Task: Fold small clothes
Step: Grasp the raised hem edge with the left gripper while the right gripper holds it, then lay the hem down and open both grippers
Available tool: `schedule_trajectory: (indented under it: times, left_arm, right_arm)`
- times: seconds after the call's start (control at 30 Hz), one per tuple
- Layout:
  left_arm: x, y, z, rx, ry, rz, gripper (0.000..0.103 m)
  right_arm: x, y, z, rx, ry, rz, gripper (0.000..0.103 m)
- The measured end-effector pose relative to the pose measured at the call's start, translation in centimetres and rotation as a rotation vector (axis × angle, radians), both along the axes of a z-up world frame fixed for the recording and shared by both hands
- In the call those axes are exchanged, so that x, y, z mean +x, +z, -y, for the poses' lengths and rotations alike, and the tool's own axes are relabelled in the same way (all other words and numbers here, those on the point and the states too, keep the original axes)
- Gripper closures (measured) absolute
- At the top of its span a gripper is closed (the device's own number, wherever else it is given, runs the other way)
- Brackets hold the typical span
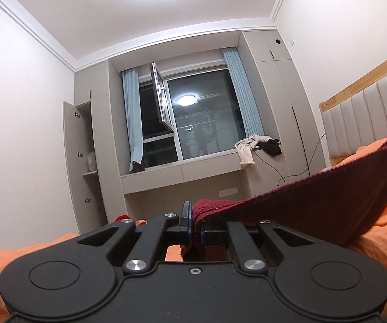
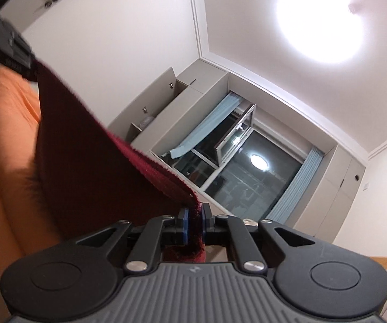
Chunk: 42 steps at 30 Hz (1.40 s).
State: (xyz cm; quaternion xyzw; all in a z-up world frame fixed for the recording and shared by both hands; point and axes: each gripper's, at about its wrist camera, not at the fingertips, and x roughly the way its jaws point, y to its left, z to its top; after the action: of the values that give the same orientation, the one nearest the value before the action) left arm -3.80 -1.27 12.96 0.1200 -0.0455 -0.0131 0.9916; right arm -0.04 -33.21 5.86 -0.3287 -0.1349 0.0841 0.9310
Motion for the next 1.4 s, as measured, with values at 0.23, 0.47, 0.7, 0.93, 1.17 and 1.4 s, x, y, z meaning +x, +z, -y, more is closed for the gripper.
schedule_trajectory:
  times: [0.23,0.47,0.7,0.93,1.17,1.4]
  left_arm:
    - [5.7,0.1,0.5,0.045,0.011,-0.001,0.097]
    - [15.2,1.1,1.2,0.042,0.058,-0.027,0.097]
    - [26.0,0.5,1.3,0.063,0.08,-0.113,0.097]
    - [34.8,-2.4,-0.3,0.024,0.11,-0.288,0.094]
    - [38.7,-6.0,-3.2,-0.081,0.14,-0.467,0.079]
    - [38.6,-7.2,-6.6,-0.244,0.168,-0.518,0.043]
  right_arm:
    - [8.1,-0.1,-0.3,-0.006,0.007,-0.01,0.095]
    - [17.4,-0.1,-1.4,-0.008,-0.026,-0.069,0.095]
    - [26.3,-1.5,-2.0,-0.002,-0.052,-0.225,0.095]
    - [32.6,-5.1,-3.1,-0.045,-0.062,-0.362,0.095]
    - [34.7,-7.6,-3.9,-0.064,-0.077,-0.435,0.08]
    - [35.2,-7.3,-2.7,0.003,-0.11,-0.47,0.043]
